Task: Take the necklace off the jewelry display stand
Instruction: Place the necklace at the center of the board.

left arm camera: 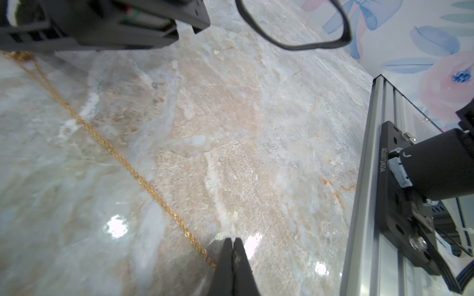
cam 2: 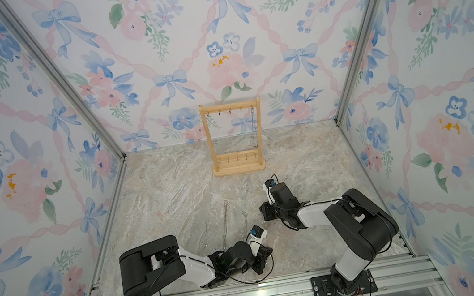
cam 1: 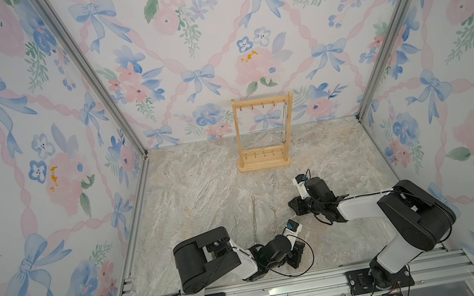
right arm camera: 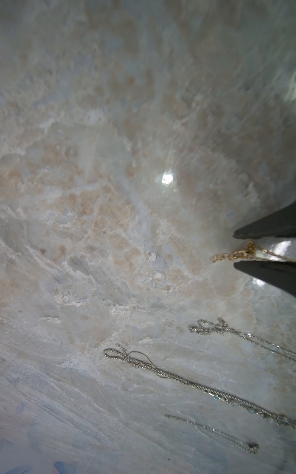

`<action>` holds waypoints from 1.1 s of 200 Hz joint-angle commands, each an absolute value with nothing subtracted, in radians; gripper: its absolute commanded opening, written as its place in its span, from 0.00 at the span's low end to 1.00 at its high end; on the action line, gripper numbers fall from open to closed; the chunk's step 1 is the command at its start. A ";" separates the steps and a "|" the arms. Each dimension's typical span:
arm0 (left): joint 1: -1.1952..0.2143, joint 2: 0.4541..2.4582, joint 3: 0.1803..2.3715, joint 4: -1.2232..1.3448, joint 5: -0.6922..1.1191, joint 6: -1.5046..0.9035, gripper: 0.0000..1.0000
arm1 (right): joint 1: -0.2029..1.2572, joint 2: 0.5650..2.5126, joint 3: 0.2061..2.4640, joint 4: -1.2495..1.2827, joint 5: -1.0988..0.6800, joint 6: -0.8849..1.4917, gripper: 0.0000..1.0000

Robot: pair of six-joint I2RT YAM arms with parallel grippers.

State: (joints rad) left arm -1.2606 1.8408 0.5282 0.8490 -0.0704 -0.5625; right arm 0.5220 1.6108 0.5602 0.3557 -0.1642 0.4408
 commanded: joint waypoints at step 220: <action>-1.241 1.756 0.586 0.637 -0.076 -0.503 0.14 | 0.479 1.346 0.398 0.439 -0.127 0.452 0.27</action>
State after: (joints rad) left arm -1.2488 1.7874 0.5617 0.7094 -0.0696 -0.5423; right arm 0.4858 1.3792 0.4164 0.4175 -0.1444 0.4568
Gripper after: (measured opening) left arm 0.130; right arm 0.270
